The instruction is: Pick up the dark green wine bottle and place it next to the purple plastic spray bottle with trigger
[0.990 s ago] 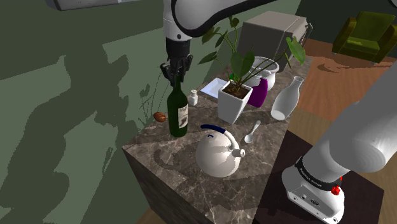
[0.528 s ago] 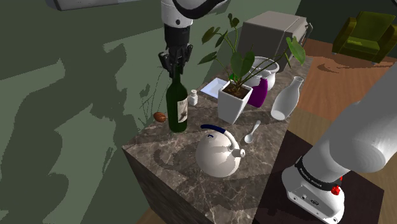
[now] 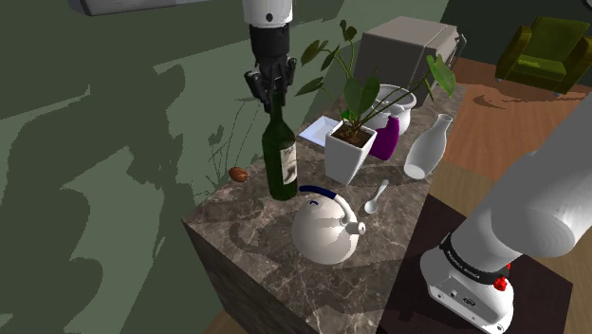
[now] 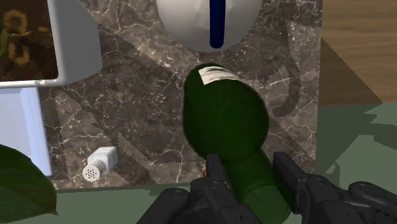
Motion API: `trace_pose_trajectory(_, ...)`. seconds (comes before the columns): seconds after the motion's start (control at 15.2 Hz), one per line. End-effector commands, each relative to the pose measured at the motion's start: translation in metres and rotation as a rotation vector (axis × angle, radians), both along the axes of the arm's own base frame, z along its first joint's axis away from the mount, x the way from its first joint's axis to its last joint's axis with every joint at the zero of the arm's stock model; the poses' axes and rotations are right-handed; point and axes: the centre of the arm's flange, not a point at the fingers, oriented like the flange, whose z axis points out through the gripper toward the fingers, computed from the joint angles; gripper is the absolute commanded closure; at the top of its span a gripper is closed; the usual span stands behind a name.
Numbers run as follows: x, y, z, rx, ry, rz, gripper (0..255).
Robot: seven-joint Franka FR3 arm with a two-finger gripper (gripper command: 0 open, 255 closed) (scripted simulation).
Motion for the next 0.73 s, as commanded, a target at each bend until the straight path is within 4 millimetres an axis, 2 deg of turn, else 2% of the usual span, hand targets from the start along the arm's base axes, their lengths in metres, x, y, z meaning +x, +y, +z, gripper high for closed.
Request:
trace_pose_trajectory(0.0,0.009,0.004,0.033,0.052,-0.131,-0.001,255)
trace_pose_trajectory(0.66,0.009,0.004,0.086,0.052,-0.131,-0.001,255)
